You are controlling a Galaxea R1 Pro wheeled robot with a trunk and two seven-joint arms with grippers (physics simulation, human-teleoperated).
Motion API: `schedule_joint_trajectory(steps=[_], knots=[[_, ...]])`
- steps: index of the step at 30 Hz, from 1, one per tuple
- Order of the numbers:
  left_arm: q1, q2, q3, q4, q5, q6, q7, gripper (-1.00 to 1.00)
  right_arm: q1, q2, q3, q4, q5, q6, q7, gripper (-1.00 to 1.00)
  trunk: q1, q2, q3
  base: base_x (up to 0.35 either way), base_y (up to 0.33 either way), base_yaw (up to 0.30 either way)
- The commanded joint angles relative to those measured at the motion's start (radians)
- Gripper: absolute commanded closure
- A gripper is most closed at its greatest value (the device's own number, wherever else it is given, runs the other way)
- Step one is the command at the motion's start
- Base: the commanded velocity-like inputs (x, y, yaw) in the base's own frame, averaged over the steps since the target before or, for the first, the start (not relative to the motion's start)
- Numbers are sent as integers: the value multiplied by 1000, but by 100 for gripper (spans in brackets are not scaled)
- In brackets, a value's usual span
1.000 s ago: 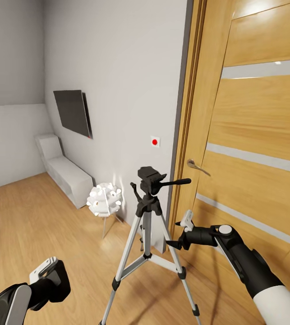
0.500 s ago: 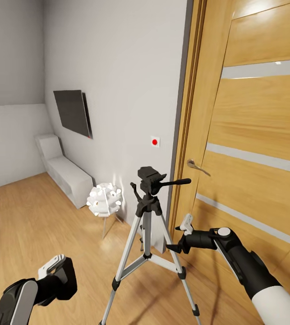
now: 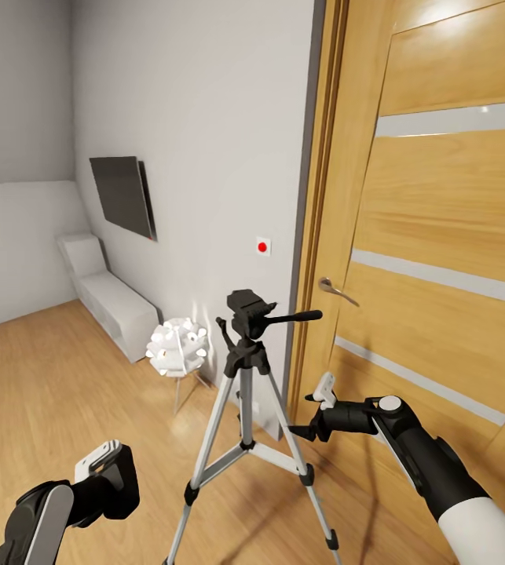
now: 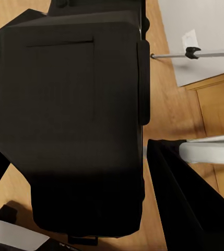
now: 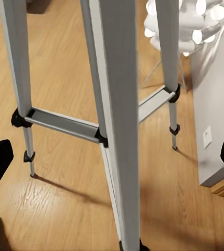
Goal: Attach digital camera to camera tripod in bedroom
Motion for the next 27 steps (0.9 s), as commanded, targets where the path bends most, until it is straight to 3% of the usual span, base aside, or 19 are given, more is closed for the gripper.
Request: schedule_joint_trajectory(steps=[1,21,27], knots=[[-1,-1,1,-1,9,4,7,100,-1,-1,1,-2,4,6,3,-100,1,-2,-2,0,-53,0],[-1,0,10,-2,6,4,7,100,13,-1,2,11,4,-5,2,-100,1,-2,-2,0,-11,2],[-1,0,11,-1,6,4,9,100,21,0,2,11,4,-7,-4,-100,1,-2,-2,0,0,159]])
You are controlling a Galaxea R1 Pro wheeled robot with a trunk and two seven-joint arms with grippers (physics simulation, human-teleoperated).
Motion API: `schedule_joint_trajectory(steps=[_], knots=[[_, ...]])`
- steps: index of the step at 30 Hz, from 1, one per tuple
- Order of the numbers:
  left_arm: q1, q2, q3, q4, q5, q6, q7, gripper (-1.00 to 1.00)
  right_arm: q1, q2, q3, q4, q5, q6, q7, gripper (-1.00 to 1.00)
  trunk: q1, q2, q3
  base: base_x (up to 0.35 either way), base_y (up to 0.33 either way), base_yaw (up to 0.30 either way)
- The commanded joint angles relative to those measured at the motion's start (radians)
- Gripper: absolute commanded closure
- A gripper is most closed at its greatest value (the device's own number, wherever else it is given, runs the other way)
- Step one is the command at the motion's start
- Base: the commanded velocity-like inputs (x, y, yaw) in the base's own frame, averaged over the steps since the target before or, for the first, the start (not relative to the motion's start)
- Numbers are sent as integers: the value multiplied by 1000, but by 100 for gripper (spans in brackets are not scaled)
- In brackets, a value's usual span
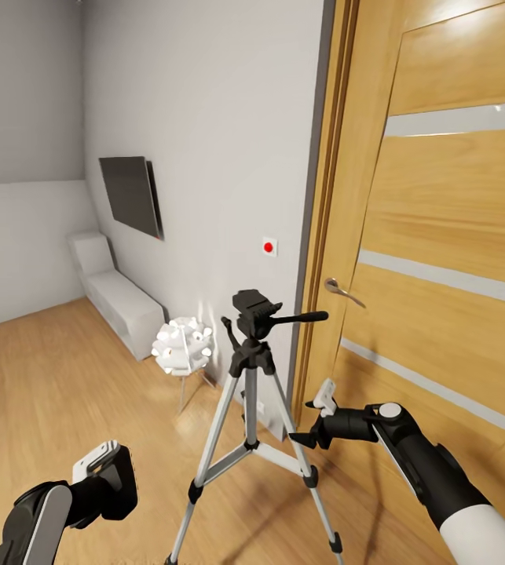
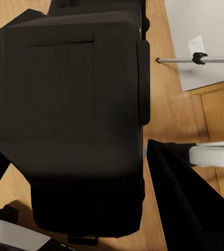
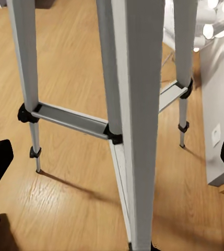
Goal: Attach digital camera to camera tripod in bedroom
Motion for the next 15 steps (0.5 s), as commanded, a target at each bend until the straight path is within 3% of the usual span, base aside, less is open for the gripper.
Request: schedule_joint_trajectory(steps=[1,6,15], knots=[[-1,-1,2,-1,9,4,9,100,0,-1,1,-2,4,6,2,-100,1,-2,-2,0,0,233],[-1,-1,1,-1,9,4,12,100,2,-1,1,-2,4,5,0,-100,1,-2,-2,0,0,157],[-1,-1,1,0,10,4,11,100,2,-1,1,-2,4,4,-1,-100,1,-2,-2,0,0,23]])
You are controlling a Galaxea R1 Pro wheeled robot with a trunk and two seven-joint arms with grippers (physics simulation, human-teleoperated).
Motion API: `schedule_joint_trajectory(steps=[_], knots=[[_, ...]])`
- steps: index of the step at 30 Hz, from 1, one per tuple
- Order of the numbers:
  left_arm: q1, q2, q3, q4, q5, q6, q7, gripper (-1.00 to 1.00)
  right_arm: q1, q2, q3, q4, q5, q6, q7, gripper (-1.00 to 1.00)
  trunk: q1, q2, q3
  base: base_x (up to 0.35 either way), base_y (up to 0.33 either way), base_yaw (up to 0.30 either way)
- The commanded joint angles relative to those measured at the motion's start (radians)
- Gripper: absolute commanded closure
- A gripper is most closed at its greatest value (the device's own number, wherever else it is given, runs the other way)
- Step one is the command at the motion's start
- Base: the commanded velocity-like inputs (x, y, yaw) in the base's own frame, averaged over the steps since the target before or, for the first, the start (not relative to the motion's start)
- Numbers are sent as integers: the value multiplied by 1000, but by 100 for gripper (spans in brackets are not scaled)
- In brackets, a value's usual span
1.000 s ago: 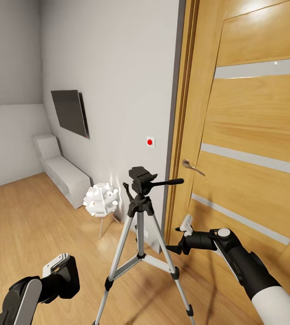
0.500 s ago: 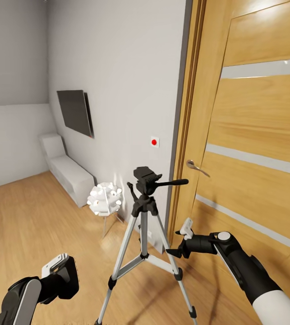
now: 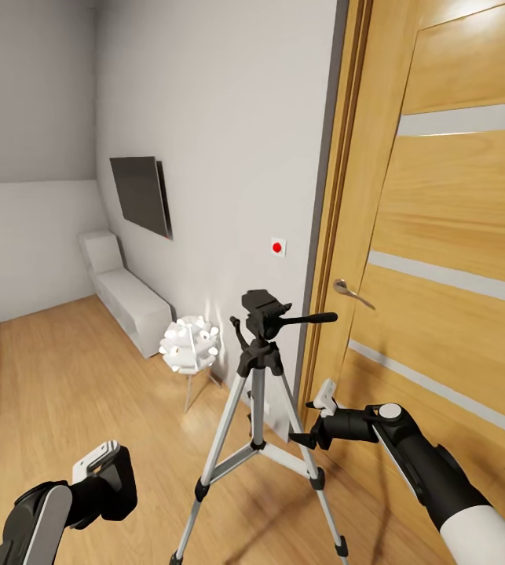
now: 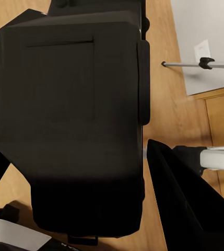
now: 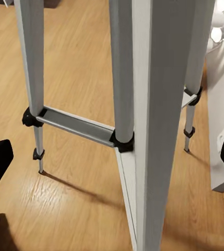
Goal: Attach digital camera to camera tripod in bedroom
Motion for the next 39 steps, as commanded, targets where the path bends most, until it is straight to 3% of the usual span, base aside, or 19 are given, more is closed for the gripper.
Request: schedule_joint_trajectory(steps=[1,15,39], knots=[[-1,-1,2,-1,9,4,6,100,-1,-1,1,-2,4,6,3,-100,1,-2,-2,7,0,6],[-1,-1,4,-2,8,-1,3,100,-1,0,1,-1,4,6,3,-100,1,-2,-2,109,0,2],[-1,-1,2,0,8,0,9,100,1,6,1,-1,5,-4,3,-100,1,-2,-2,11,-24,77]])
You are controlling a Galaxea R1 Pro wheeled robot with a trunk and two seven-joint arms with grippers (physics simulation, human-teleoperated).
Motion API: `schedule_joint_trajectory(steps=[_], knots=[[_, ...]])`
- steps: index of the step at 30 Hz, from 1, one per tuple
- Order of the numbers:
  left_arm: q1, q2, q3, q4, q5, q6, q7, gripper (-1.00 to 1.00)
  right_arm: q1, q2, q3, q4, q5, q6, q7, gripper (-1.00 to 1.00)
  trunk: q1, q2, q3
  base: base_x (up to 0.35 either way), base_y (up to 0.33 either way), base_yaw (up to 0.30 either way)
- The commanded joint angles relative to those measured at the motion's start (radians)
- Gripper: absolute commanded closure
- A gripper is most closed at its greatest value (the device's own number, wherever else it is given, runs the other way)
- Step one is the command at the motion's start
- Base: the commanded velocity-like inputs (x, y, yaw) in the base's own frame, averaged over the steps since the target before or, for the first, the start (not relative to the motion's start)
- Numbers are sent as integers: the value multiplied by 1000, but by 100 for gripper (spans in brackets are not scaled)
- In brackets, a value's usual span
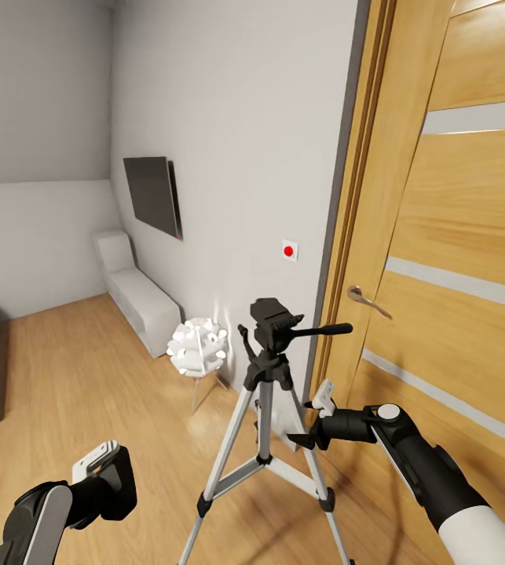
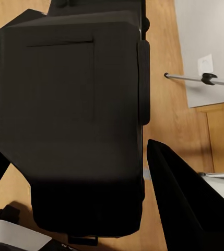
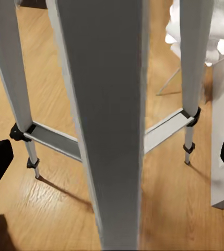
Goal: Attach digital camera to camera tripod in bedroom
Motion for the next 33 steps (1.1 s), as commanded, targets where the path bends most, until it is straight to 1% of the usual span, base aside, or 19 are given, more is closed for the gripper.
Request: schedule_joint_trajectory(steps=[1,5,14,16,25,29,32,33], knots=[[-1,-1,2,-2,9,5,7,100,-1,-1,1,-2,3,4,3,-100,1,-2,-2,46,-171,5],[-1,-1,2,-2,9,5,7,100,-1,-1,1,-2,4,-5,3,-100,1,-2,-2,31,-109,3],[-1,-1,2,-2,9,5,6,100,-1,2,2,-1,4,-7,4,-100,1,-2,-2,7,-24,1],[-1,-1,2,-2,9,5,6,100,-1,8,2,-1,4,-7,6,-100,1,-2,-2,2,-8,0],[-1,-1,0,-2,12,6,-1,100,8,50,-2,13,-1,2,4,-100,1,-2,-2,1,-3,0],[-3,-2,-5,-4,15,9,-3,100,11,59,-6,19,-8,3,4,-100,1,-2,-2,0,0,0],[-4,-1,-7,-4,14,9,-3,100,13,60,-9,20,-14,2,5,-100,1,-2,-2,0,0,0],[-4,1,-7,-5,14,9,-6,100,16,61,-12,21,-22,0,6,-100,1,-2,-2,0,0,0]])
